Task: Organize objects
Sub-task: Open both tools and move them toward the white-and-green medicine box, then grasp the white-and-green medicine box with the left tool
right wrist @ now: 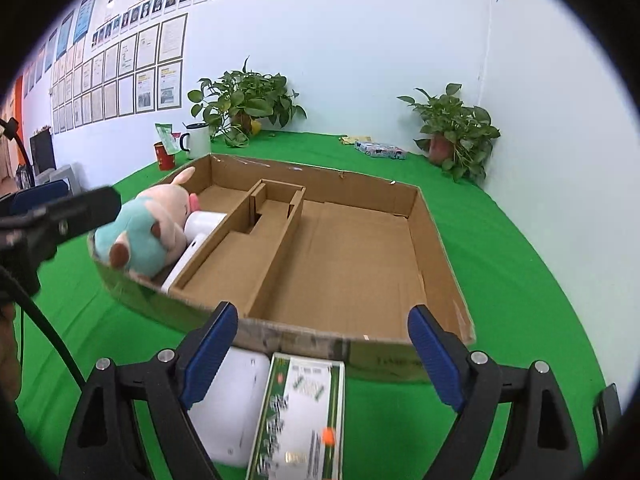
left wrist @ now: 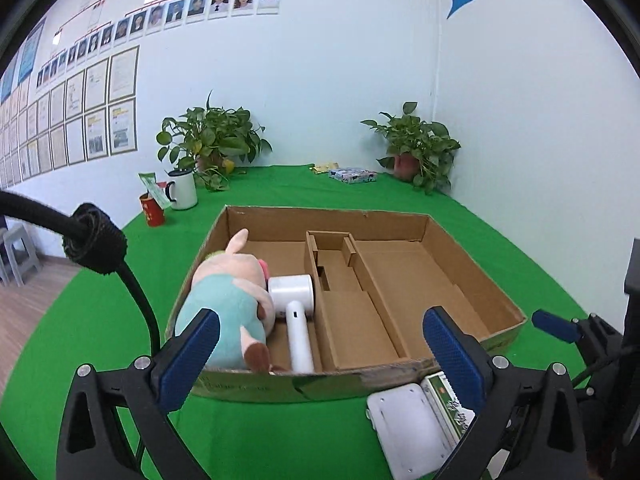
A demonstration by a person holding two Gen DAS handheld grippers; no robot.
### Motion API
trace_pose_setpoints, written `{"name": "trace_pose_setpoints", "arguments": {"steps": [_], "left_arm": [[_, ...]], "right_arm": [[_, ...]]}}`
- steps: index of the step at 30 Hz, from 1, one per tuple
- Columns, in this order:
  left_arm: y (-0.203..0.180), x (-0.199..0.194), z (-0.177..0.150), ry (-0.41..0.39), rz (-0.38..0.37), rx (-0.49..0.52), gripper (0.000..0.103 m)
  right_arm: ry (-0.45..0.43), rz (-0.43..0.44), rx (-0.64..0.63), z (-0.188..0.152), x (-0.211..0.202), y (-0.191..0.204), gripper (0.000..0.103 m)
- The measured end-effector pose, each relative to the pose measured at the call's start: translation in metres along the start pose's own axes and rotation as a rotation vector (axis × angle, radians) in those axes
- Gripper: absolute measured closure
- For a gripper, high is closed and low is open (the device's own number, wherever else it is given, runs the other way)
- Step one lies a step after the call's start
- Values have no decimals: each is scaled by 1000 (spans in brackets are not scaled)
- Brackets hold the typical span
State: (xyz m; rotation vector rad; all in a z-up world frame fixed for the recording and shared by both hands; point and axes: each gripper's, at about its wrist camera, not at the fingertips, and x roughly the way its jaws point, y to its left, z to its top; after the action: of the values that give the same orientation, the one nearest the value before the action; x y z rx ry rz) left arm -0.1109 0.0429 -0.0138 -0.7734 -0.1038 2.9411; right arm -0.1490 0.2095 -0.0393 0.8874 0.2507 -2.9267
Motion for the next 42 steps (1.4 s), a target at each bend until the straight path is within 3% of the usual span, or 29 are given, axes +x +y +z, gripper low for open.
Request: {"name": "trace_pose_setpoints", "arguments": {"steps": [3, 9, 17, 22, 26, 28, 35, 42], "left_arm": [[2, -4, -8, 38, -49, -30, 1], [9, 0, -32, 167, -138, -86, 1], [4, 15, -63, 284, -276, -143, 1], [-7, 25, -81, 346, -341, -167, 2], [-15, 25, -88, 369, -377, -170, 2], [-17, 27, -91, 385, -408, -182, 2], [-31, 37, -110, 494, -546, -241, 2], [-49, 41, -145, 614, -701, -302, 6]], "right_arm": [[6, -1, -6, -10, -8, 2, 16], [29, 82, -8, -38, -23, 7, 16], [189, 100, 71, -89, -17, 0, 16], [239, 138, 39, -101, -17, 7, 16], [291, 141, 39, -111, -10, 5, 26], [309, 146, 28, -116, -10, 2, 39], [333, 153, 68, -127, -24, -14, 42], [355, 197, 124, -145, -56, -6, 42]]}}
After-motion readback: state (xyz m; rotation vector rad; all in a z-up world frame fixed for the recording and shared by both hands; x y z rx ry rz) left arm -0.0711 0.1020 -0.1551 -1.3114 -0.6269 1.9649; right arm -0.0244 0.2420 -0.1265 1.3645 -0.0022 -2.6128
